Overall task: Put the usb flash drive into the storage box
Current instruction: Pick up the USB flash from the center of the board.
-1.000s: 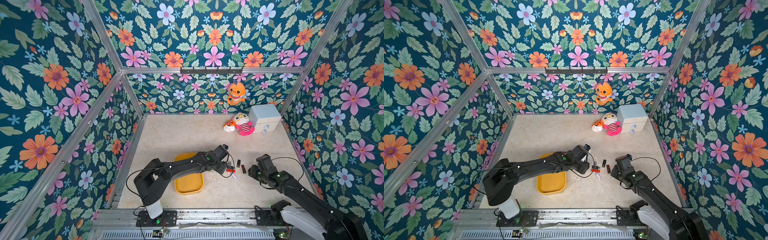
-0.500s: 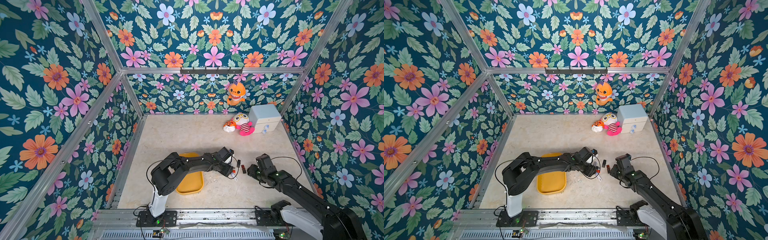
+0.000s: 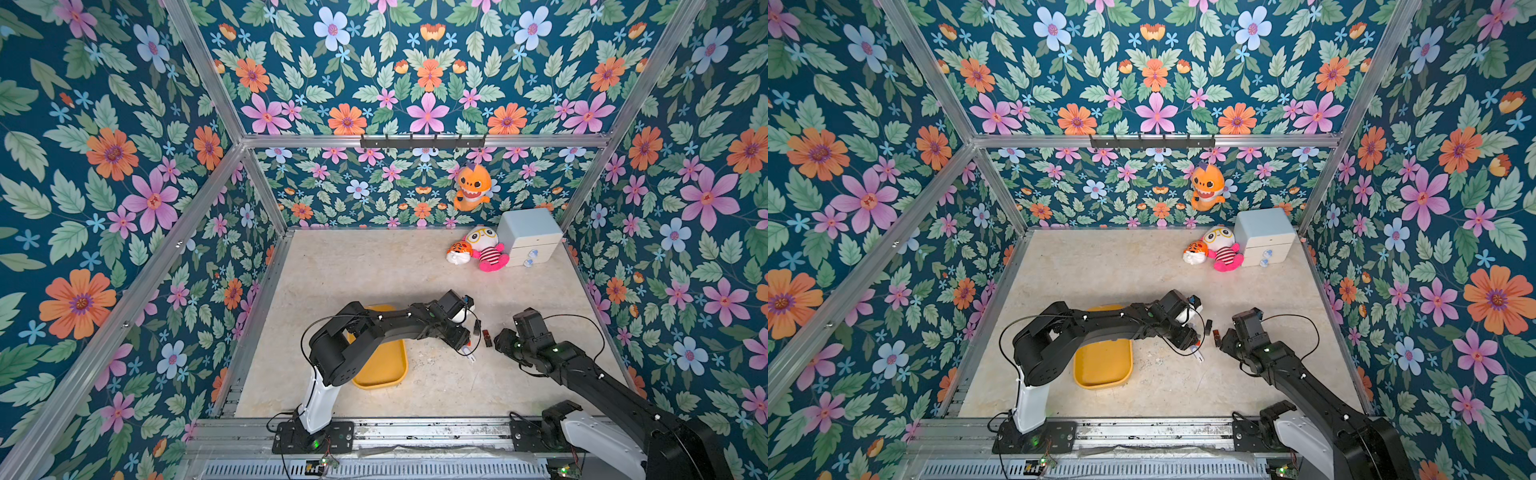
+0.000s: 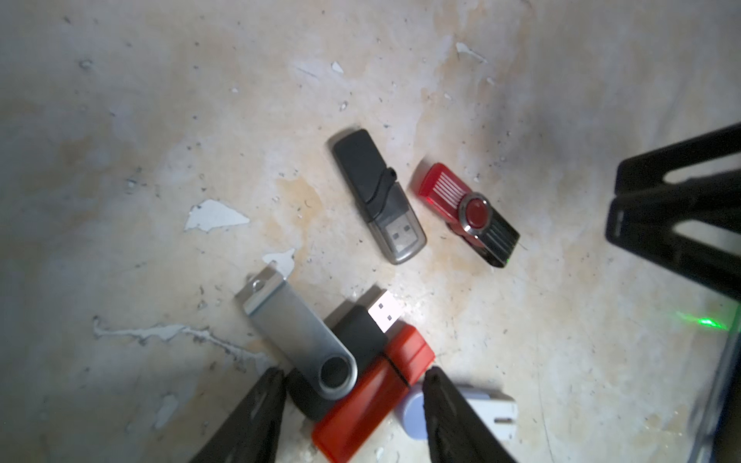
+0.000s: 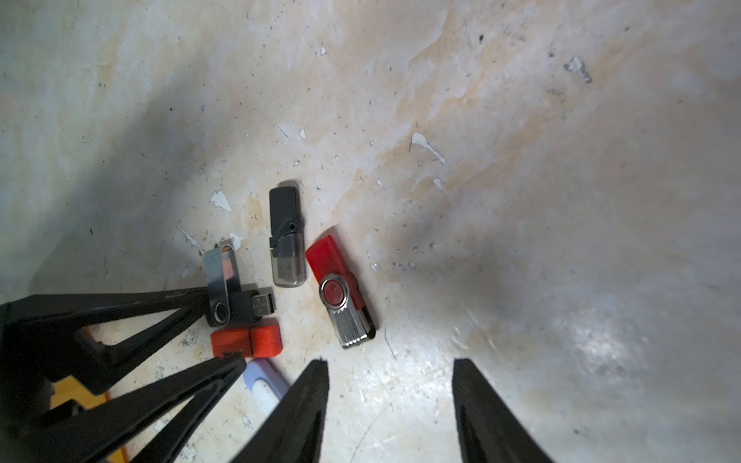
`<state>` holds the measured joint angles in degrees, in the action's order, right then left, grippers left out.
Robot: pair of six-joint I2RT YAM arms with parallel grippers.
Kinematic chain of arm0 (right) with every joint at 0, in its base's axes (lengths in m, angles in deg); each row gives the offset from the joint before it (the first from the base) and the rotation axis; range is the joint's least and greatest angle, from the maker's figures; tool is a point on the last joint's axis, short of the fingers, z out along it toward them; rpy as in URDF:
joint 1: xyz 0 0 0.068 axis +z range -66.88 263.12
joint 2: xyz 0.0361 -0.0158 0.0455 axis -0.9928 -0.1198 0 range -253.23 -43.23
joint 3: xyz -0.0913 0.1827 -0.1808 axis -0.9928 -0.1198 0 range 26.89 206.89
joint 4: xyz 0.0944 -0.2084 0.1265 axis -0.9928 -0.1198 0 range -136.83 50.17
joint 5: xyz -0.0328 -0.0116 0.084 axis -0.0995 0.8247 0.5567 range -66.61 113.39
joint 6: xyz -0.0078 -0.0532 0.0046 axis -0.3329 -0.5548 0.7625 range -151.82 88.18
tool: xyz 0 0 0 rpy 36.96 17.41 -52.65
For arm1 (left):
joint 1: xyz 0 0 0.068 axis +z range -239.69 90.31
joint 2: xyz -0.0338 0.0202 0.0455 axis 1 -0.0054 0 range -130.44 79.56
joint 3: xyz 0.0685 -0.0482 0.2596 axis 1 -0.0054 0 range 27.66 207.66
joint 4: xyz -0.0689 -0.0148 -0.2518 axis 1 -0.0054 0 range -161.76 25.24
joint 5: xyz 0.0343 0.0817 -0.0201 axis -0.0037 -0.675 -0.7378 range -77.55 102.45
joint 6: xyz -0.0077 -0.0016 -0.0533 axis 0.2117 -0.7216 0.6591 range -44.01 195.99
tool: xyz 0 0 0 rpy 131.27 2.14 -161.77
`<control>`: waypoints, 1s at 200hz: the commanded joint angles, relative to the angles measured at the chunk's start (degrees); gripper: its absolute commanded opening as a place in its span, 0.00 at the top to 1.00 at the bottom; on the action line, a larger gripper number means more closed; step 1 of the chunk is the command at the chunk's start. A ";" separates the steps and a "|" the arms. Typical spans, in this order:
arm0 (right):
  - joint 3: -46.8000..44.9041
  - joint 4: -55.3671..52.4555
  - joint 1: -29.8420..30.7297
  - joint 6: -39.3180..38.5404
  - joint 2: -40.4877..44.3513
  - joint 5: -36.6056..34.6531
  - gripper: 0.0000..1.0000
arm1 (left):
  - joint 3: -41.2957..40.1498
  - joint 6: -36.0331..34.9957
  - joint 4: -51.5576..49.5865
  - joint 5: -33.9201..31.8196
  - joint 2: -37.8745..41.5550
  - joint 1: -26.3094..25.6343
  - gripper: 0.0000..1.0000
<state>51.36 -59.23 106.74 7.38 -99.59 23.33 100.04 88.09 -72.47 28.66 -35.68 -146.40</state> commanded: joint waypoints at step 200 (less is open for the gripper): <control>-0.08 0.85 -0.14 -0.35 -0.16 0.03 0.43 | -7.61 -3.95 -9.12 -3.77 2.95 -2.45 0.56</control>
<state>51.36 -59.16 106.63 7.38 -99.81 23.36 94.16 85.51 -70.35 28.40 -32.73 -148.93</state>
